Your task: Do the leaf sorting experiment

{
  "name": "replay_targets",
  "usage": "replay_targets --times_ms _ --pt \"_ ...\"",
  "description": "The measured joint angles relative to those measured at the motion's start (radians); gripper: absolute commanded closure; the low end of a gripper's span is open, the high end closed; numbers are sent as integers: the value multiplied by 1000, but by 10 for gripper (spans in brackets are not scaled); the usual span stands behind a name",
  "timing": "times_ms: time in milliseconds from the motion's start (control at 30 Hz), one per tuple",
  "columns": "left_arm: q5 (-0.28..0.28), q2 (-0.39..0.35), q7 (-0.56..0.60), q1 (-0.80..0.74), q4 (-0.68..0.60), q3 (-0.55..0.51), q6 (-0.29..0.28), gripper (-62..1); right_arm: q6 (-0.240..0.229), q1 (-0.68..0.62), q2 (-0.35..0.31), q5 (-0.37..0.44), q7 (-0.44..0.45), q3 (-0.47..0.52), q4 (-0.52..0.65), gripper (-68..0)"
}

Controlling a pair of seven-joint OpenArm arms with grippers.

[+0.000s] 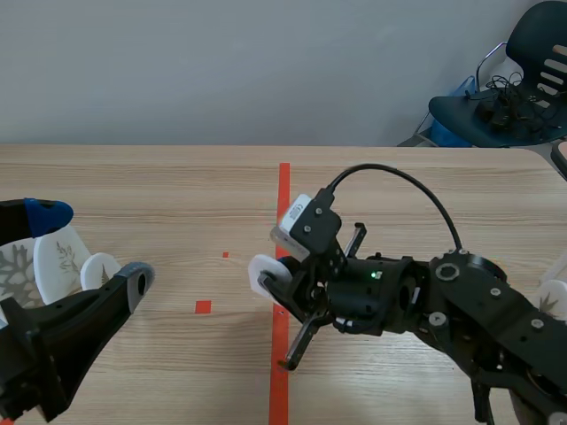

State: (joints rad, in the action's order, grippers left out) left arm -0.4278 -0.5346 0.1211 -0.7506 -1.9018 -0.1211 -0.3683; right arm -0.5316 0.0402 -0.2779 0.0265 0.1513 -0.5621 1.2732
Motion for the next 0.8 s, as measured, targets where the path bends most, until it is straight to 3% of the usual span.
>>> replay_targets --times_ms 167,433,800 --pt "0 0 0 0 0 0 0 -623 3 -70 -20 2 -68 116 157 -18" --pt "0 0 0 0 0 0 0 -623 3 -244 -30 125 -203 318 398 -17" --pt "0 0 0 0 0 0 0 -623 14 -507 -1 280 -232 601 440 -17"
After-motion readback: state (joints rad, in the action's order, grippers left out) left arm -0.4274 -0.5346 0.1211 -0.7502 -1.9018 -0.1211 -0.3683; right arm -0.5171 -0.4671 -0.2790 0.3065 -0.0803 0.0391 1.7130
